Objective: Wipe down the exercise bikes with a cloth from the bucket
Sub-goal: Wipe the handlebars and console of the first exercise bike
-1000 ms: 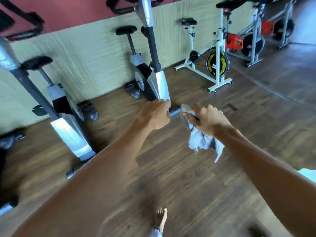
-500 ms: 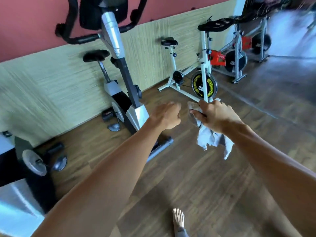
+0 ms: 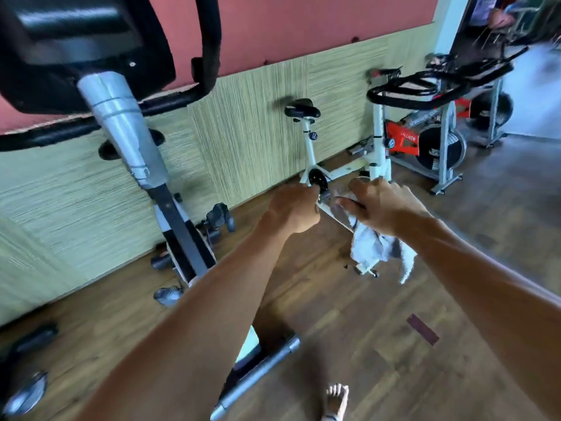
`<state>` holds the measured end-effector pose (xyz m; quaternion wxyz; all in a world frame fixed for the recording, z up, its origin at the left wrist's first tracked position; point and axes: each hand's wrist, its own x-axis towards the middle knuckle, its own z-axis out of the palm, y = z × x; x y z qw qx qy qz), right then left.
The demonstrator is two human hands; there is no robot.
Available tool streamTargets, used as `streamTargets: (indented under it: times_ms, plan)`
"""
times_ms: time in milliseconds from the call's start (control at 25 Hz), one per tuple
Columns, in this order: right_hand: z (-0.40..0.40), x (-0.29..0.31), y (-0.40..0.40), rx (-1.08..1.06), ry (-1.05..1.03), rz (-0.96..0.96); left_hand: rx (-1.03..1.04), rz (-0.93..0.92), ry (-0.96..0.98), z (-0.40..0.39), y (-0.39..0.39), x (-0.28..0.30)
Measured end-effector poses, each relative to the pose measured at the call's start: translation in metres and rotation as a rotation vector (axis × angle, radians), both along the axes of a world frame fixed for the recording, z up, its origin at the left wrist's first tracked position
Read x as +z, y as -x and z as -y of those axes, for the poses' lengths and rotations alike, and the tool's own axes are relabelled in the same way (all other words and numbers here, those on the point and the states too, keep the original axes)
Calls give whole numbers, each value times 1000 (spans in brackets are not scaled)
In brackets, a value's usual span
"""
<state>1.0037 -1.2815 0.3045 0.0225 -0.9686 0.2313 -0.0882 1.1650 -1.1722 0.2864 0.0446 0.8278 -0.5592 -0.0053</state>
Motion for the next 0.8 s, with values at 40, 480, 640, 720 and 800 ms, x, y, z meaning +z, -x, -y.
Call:
streamTargets:
  times_ms: [40,480,640,720,800]
  plan:
    - [36,-1,-25,14,1,6,9,14,-4,34,-21,1]
    - [336,4,-293,208,-25,32,230,-73,43,304,-249,14]
    - [407,8,-412,332,-107,119,433,-375,412,357,-336,4]
    - [429,10,-468,418,-184,106,522,-534,542,376,-372,1]
    - [443,8,-521,494,-217,93,584,-646,607,388,-409,1]
